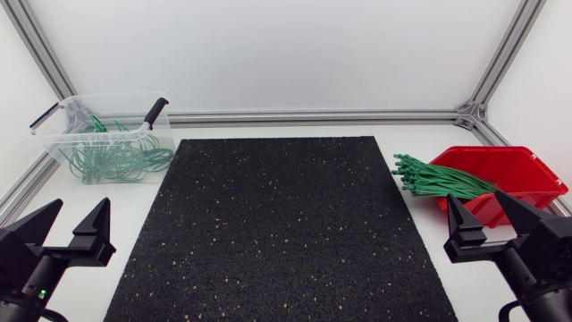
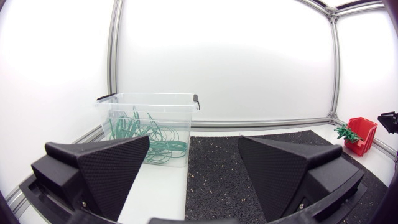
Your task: Take a green cable tie from the red box, thread the tail through the head to close it, then place it in the transparent bin on the left.
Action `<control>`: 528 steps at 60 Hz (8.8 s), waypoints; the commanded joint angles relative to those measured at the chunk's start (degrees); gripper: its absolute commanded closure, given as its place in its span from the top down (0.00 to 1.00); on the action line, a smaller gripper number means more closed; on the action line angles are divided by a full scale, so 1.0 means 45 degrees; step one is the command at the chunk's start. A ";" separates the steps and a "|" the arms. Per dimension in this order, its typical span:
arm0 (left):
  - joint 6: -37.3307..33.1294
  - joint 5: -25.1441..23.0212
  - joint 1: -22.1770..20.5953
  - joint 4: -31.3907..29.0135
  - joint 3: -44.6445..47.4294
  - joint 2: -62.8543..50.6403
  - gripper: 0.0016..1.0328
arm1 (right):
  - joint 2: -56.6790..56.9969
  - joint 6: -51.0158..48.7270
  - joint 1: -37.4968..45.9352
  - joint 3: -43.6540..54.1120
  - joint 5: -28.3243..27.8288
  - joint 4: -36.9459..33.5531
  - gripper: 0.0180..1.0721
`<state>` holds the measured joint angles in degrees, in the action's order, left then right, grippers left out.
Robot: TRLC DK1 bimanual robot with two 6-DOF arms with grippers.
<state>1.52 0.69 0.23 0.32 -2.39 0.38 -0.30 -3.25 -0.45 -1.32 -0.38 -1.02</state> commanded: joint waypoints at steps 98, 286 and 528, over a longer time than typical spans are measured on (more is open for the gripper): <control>0.0131 0.0062 0.0008 -0.0188 0.0512 0.0071 0.96 | -0.8567 -0.3283 0.1975 -1.0351 -0.2337 -0.6571 0.96; 0.0170 0.0042 0.0066 -0.0324 0.0493 0.0032 0.96 | -1.7102 -2.0372 0.2326 -0.8534 -0.1946 -0.6610 0.85; 0.0541 -0.0563 0.0105 -0.0481 -0.0210 0.0071 0.96 | -1.2513 -0.4708 -1.0311 -1.1093 -0.0032 -0.8680 0.05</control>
<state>1.98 -0.25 0.30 -0.12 -2.61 0.38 -53.91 -30.81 -46.92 -49.12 3.36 -40.14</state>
